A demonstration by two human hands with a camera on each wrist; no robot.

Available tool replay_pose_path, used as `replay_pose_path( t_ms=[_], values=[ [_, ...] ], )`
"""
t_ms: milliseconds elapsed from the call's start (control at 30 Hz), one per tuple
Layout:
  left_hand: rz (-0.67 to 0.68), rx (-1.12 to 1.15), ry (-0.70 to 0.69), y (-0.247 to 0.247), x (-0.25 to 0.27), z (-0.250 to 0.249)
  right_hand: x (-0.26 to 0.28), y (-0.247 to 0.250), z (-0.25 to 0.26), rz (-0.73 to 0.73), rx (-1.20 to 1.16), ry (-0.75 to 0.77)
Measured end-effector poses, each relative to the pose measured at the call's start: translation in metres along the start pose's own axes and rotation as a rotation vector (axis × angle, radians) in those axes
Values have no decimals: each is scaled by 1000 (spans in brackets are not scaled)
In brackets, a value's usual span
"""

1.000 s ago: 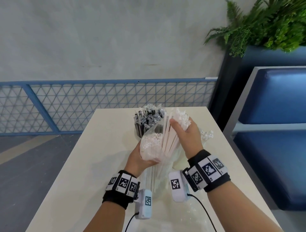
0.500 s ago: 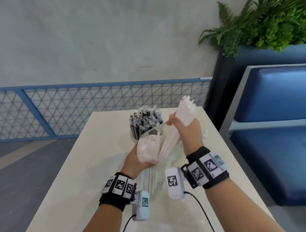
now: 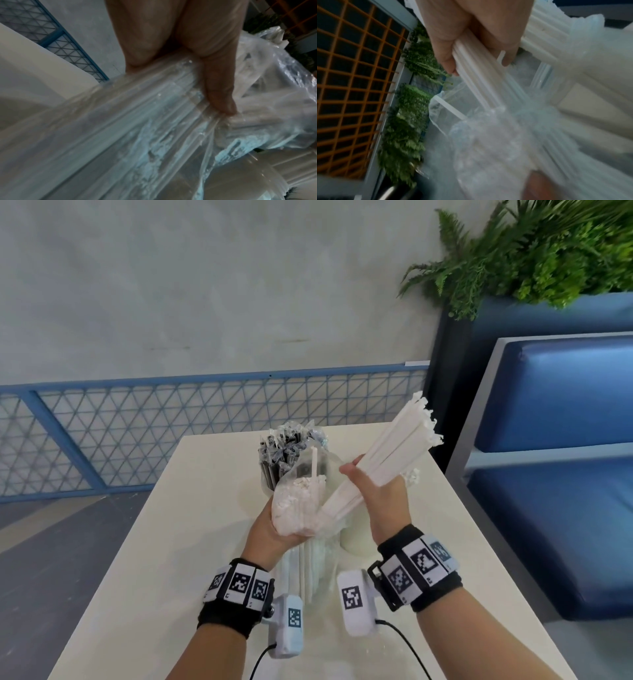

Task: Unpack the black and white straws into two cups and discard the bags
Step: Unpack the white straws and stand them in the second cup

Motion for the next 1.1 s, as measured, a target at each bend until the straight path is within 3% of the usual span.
replay_pose_path(
  t_ms=[167, 333, 533, 833, 1033, 1100],
  values=[
    [-40, -16, 32, 5, 1, 0, -14, 11, 13, -214, -365, -68],
    [-77, -41, 71, 10, 0, 4, -21, 25, 27, -310, -448, -19],
    [-104, -33, 95, 13, -1, 12, -33, 43, 49, -364, -137, 244],
    [-89, -31, 74, 15, 1, 15, -59, 23, -1, -227, 217, 114],
    [-79, -34, 70, 18, -1, 22, -61, 18, 5, -132, 265, 255],
    [-84, -31, 68, 18, -2, 24, -57, 24, 8, -159, 407, 329]
  ],
)
Point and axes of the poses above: each hand's wrist, its own x-axis away from the middle knuckle, its own y-axis out of the back of the hand, z = x × y, the point moved 4 cm from there along -x, towards the middle knuckle, and after that the axes turned 5 degrees about -x, right-handed, at the moved point
